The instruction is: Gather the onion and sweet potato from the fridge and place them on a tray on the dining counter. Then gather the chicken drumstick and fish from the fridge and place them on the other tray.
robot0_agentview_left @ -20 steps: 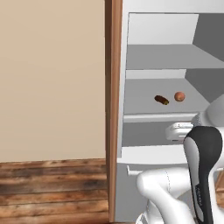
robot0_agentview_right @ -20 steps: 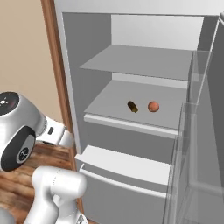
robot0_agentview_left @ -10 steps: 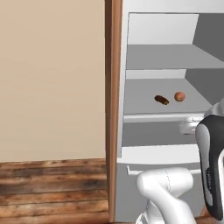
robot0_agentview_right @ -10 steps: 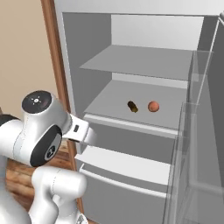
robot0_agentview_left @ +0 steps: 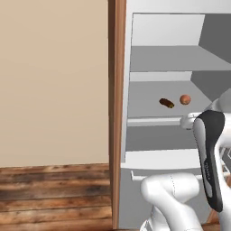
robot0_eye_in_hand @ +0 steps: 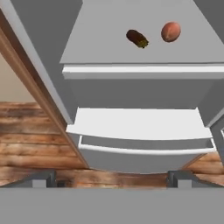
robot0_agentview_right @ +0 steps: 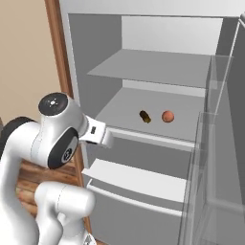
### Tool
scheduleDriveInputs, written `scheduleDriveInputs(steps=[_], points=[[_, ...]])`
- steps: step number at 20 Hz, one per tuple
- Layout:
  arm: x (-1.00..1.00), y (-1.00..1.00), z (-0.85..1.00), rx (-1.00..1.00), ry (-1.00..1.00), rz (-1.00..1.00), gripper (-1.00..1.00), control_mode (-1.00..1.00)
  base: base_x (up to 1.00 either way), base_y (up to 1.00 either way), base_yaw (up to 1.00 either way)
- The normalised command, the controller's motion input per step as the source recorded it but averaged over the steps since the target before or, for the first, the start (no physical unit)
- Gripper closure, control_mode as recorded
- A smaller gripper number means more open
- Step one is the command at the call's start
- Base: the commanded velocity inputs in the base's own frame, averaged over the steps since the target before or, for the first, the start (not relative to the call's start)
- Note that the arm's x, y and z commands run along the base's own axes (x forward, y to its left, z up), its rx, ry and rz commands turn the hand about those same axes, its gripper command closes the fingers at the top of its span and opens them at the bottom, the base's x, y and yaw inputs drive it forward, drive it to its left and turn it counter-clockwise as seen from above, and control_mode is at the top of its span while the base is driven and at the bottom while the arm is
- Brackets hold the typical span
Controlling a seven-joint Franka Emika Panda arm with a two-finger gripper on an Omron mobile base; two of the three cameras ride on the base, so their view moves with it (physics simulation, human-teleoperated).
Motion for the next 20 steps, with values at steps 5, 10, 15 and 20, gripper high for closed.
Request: scheduleDriveInputs(steps=[5, 10, 15, 20], points=[[0.40, -0.20, 0.00, -0.04, -0.10, 0.00, -1.00, -1.00, 0.00, 0.00, 0.00], [0.44, -0.07, 0.00, -0.06, -0.04, 0.00, -1.00, -1.00, 0.00, 0.00, 0.00], [0.45, -0.17, 0.00, -0.03, 0.00, 0.00, -1.00, -1.00, 0.00, 0.00, 0.00], [0.48, -0.31, 0.00, 0.00, -0.02, 0.00, -1.00, -1.00, 0.00, 0.00, 0.00]])
